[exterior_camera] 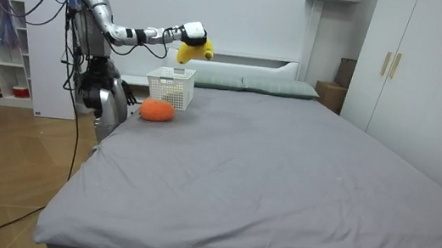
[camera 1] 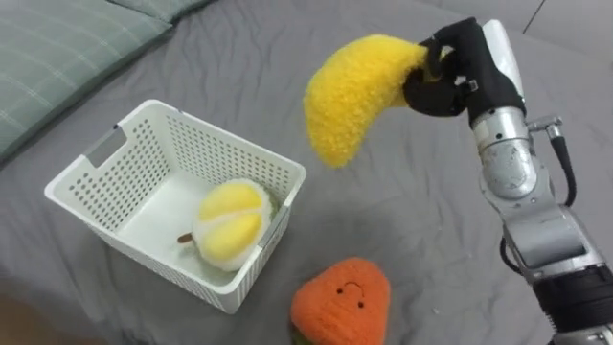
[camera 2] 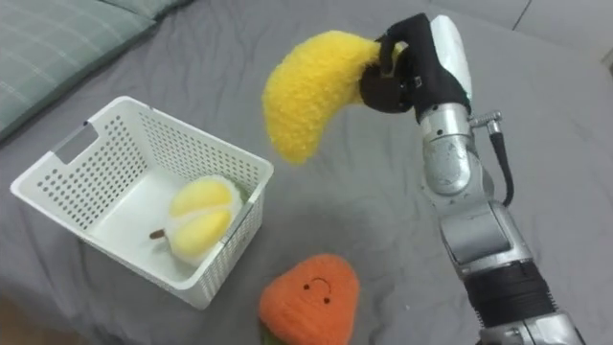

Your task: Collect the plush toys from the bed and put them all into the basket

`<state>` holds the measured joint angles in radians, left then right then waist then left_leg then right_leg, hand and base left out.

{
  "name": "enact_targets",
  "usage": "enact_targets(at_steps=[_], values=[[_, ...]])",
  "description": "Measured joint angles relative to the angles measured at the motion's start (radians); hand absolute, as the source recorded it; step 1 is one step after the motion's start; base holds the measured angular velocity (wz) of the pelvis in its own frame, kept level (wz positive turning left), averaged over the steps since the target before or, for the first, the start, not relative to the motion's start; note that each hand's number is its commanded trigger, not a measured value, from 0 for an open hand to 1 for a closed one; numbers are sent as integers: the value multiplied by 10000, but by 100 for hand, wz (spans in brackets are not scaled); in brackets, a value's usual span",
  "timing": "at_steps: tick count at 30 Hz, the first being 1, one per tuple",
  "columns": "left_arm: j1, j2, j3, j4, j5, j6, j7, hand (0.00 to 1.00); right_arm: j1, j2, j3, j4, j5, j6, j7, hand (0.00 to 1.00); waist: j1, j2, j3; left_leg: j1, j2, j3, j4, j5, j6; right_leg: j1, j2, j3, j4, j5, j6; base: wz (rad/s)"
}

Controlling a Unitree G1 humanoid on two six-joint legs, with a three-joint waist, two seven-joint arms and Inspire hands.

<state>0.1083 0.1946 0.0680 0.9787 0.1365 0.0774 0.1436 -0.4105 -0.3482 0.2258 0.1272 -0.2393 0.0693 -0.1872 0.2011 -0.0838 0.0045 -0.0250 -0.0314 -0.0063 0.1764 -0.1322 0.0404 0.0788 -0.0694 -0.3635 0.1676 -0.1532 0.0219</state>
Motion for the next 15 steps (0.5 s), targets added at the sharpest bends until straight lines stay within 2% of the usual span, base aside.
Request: enact_targets(at_steps=[1, 5, 8, 10, 13, 15], values=[[6, -5, 1, 0, 78, 18, 0, 0, 0, 29, 90, -78, -51, 27, 31, 100, 30, 4, -3, 30, -1, -22, 5, -1, 1, 45, 4, -2, -4, -3, 5, 5], [3, -73, 73, 59, 761, 153, 19, 0, -70, 227, 410, -271, -243, 233, 582, 100, 545, 55, 27, 42, -17, -107, 33, -5, -2, 97, 16, 46, -11, -8, 11, 8], [154, -76, 97, 46, 1135, 506, 6, 0, -90, 536, 673, -271, -838, 611, 738, 100, 834, 108, 39, -3, -58, -278, 58, -5, -1, 131, 10, 16, -14, -17, 26, 16], [309, -118, 104, 11, 1332, 768, 2, 0, -89, 913, 924, -270, -1193, 890, 975, 100, 995, 118, 39, -1, -150, -415, 61, -4, 0, 185, -7, 20, -24, -68, 101, 18], [331, -200, 122, 8, 1418, 889, 1, 0, -91, 1102, 1157, -269, -1182, 1041, 1158, 100, 1205, 113, 38, -62, -155, -584, 108, -1, 2, 210, -16, -57, -64, -68, 102, 17], [373, -238, 116, -140, 1684, 941, 2, 0, -105, 1344, 1351, -269, -1135, 1084, 1153, 100, 1525, 82, 24, -176, -181, -652, 139, -1, 2, 209, -19, -101, -166, -68, 102, 15]])
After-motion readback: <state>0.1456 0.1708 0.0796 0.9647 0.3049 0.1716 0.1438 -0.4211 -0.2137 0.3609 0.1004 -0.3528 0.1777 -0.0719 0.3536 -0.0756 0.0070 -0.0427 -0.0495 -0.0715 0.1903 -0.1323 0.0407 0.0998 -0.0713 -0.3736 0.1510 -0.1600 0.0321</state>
